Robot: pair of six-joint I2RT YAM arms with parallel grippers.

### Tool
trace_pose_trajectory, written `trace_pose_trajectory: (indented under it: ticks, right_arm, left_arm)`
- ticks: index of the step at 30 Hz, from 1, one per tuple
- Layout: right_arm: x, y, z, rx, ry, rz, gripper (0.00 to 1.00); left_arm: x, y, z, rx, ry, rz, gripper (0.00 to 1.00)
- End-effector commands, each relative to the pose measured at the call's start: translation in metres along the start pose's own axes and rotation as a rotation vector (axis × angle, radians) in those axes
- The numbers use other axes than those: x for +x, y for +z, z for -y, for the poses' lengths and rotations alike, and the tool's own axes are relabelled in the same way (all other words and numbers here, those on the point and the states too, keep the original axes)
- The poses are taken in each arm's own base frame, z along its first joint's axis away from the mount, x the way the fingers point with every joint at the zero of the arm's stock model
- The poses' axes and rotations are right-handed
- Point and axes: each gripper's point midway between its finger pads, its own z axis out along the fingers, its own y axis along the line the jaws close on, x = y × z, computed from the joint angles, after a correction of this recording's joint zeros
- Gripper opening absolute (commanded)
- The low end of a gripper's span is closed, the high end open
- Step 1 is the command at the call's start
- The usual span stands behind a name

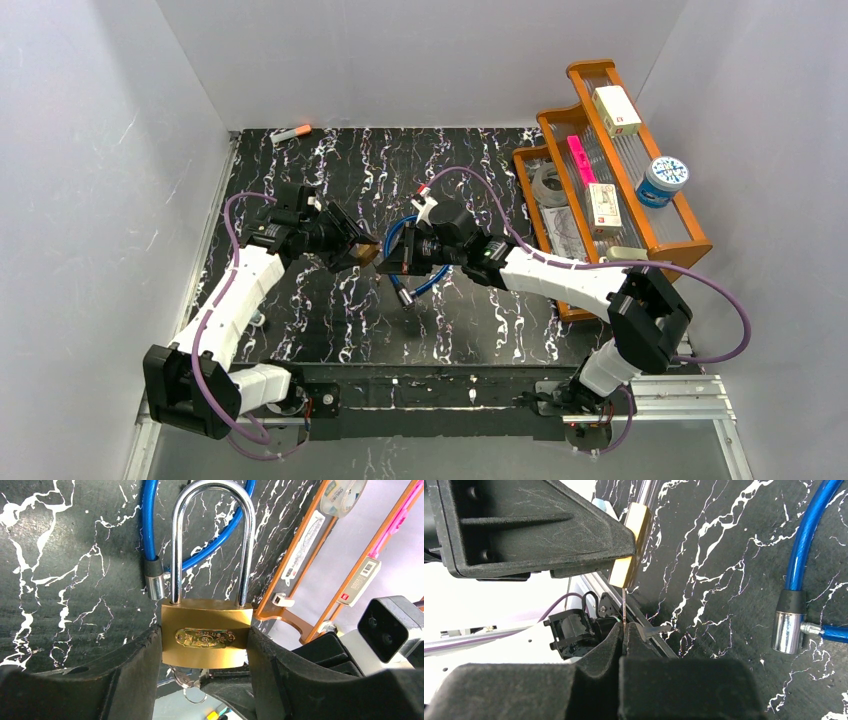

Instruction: Unlock with the key

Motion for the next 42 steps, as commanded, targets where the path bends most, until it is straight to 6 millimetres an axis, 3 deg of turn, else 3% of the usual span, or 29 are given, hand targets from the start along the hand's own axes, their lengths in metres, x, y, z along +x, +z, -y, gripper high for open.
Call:
trace_pose_trajectory:
  ticks: [1,6,29,42]
  right_arm:
    - [-0.015,-0.004,-0.015,-0.01,-0.037,0.057,0.01]
    - [-0.015,-0.004,-0.022,-0.054,-0.045,0.059,0.01]
    - [-0.03,0.014,0.0,0.117,-0.012,0.074,0.01]
    - [-0.036,0.023,-0.003,0.096,-0.07,0.08,0.01]
  left_arm:
    - [0.002,-0.013,0.015,0.076,0.014,0.01,0.1]
    - [0.003,-0.013,0.015,0.078,0.011,0.005,0.1]
    - [-0.006,-0.012,0.009,0.059,-0.036,0.073,0.1]
    - [-0.003,-0.013,0.013,0.077,-0.043,0.057,0.08]
